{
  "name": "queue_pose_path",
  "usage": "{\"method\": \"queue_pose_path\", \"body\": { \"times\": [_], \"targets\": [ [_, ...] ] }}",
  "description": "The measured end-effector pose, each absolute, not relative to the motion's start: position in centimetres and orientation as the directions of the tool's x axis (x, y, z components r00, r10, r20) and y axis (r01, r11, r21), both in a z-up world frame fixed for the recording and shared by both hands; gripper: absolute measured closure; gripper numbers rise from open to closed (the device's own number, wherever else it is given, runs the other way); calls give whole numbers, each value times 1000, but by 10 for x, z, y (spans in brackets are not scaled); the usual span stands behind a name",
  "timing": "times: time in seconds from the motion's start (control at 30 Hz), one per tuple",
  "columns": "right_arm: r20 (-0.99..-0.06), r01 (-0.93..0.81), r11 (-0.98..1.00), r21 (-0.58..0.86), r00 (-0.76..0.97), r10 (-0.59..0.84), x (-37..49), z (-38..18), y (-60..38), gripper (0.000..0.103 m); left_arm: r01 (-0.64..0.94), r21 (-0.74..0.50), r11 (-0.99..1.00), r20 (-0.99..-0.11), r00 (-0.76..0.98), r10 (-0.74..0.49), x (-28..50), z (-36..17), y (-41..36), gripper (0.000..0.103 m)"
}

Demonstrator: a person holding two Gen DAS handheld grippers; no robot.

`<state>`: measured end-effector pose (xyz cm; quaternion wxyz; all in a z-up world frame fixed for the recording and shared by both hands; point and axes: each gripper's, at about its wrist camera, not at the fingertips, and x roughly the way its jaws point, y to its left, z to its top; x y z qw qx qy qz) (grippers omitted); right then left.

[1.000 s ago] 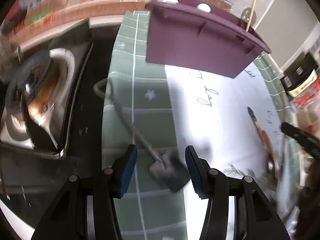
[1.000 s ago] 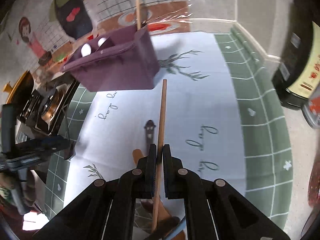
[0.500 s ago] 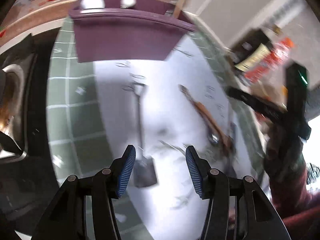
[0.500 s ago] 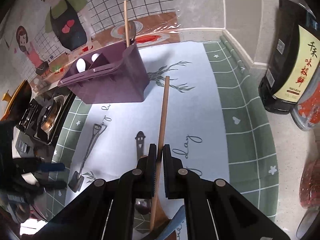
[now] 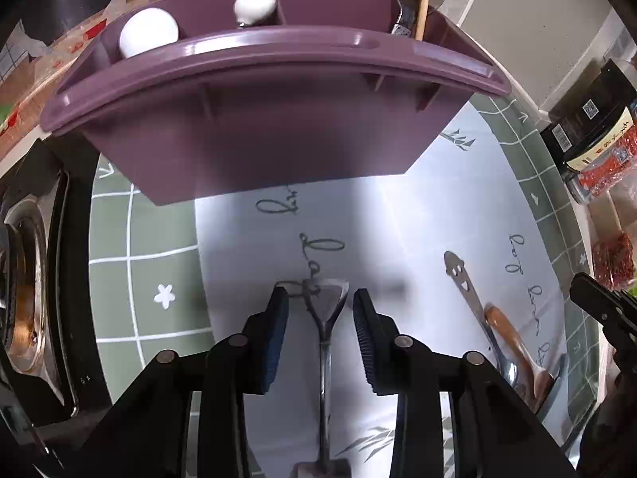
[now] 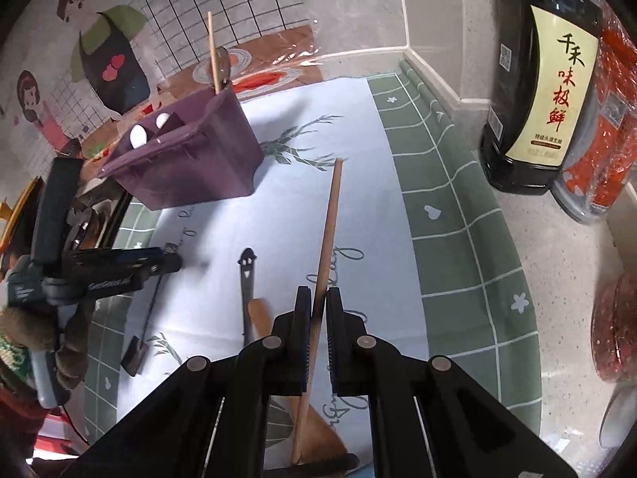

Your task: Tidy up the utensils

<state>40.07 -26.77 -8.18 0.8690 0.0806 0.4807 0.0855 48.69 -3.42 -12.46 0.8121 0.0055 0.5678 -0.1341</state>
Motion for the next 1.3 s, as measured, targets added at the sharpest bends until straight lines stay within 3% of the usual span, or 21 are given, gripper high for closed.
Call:
{"method": "queue_pose_path", "body": {
  "times": [0.03, 0.07, 0.37, 0.63, 0.77, 0.87, 1.13, 1.2, 1.3],
  "targets": [
    [-819, -71, 972, 224, 526, 227, 401, -81, -267, 96, 239, -127, 963, -923, 328, -203, 486, -125, -37, 72],
    [-817, -73, 971, 226, 528, 230, 402, -80, -267, 96, 251, -114, 961, -921, 336, -197, 485, -124, -41, 80],
    [-822, -103, 982, 159, 538, 189, 400, -76, -254, 96, 260, -219, 940, -825, 465, -321, 427, -78, -5, 81],
    [-895, -14, 994, 110, 433, 105, 424, -108, -243, 93, 219, -235, 947, -730, 603, -321, 369, -32, 43, 81],
    [-929, 19, 999, 50, 368, 40, 435, -123, -237, 81, 210, -258, 943, -715, 615, -332, 358, -29, 44, 81],
    [-927, -2, 999, 47, 373, 44, 433, -123, -236, 98, 203, -266, 942, -701, 630, -333, 353, -27, 43, 81],
    [-820, -54, 991, 120, 557, 130, 376, -69, -235, 98, 221, -257, 941, -656, 675, -338, 330, -5, 49, 81],
    [-790, -62, 988, 139, 594, 148, 363, -55, -233, 98, 225, -258, 940, -647, 682, -341, 326, -1, 51, 99],
    [-755, -76, 985, 154, 634, 167, 352, -37, -226, 98, 233, -247, 941, -636, 694, -339, 321, 8, 52, 101]
  ]
}}
